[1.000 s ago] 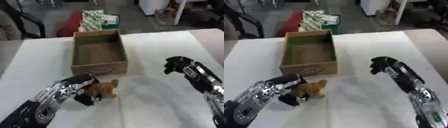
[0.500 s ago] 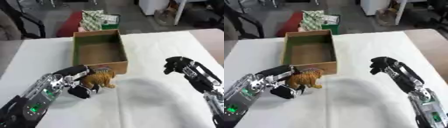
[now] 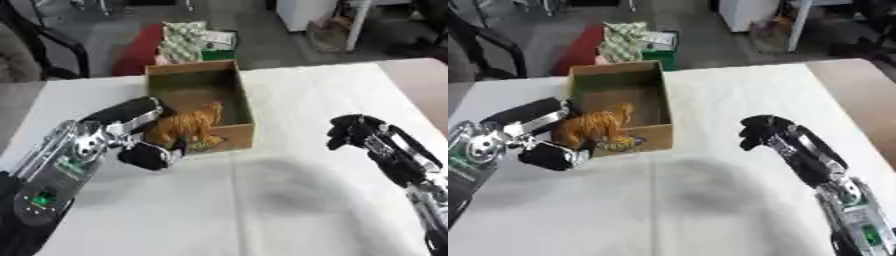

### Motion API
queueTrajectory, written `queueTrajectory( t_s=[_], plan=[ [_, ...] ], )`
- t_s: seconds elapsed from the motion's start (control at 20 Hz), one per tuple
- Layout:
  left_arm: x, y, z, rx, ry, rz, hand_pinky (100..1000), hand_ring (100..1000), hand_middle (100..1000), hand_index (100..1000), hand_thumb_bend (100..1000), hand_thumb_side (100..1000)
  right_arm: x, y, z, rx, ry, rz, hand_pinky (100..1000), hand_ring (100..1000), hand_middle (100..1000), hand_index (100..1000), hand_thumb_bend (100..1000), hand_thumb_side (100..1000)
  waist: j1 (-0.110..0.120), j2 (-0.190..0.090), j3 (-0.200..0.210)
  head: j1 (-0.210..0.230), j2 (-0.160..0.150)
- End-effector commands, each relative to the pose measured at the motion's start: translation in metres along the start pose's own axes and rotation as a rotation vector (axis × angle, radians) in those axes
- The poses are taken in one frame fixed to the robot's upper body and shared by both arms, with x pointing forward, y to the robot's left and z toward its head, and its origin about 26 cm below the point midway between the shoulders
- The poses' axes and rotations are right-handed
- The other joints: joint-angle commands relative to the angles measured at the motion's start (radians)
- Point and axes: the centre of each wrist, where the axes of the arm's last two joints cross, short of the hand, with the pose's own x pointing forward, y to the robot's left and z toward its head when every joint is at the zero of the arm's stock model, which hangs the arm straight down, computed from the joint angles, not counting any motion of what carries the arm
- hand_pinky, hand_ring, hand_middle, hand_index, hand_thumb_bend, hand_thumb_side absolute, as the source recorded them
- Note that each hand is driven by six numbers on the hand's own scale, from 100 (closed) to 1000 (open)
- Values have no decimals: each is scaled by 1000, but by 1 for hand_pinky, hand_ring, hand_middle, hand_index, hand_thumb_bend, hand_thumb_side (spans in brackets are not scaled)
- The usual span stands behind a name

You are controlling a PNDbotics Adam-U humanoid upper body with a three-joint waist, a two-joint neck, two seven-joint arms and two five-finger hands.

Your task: Pick up objects on the table and place them in the box.

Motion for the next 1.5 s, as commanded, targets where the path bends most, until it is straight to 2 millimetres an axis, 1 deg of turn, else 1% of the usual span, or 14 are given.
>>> queueTrajectory(
  t_s=[0.05, 0.3, 0.7, 1.0, 1.2, 1.5],
  plan=[
    [-4, 19, -4, 83, 34, -15, 634, 539, 422, 600, 100, 246, 7, -6, -5, 16, -25, 22, 628, 618, 628, 799, 100, 779, -1, -11, -6, 6, -9],
    [-15, 23, -21, 160, 103, -8, 635, 539, 419, 598, 100, 245, 8, -5, -8, 30, -33, 24, 628, 618, 627, 800, 100, 782, -1, -4, -30, 19, -9],
    [-32, 19, -49, 251, 187, -8, 637, 543, 423, 601, 100, 244, 10, -1, -17, 58, -55, 16, 628, 618, 627, 799, 100, 783, -4, 6, -78, 39, -11],
    [-48, 8, -65, 289, 279, 7, 636, 549, 432, 608, 100, 244, 10, 1, -19, 71, -61, 10, 628, 617, 626, 799, 100, 788, -2, 8, -108, 54, -16],
    [-57, -4, -75, 329, 368, 11, 635, 552, 437, 612, 100, 244, 10, 2, -21, 80, -62, 8, 628, 617, 626, 798, 100, 791, 3, 9, -125, 58, -19],
    [-66, -21, -85, 395, 480, -15, 644, 612, 509, 669, 100, 244, 11, 4, -23, 93, -68, 5, 628, 617, 625, 797, 100, 794, 7, 11, -151, 69, -24]
  ],
)
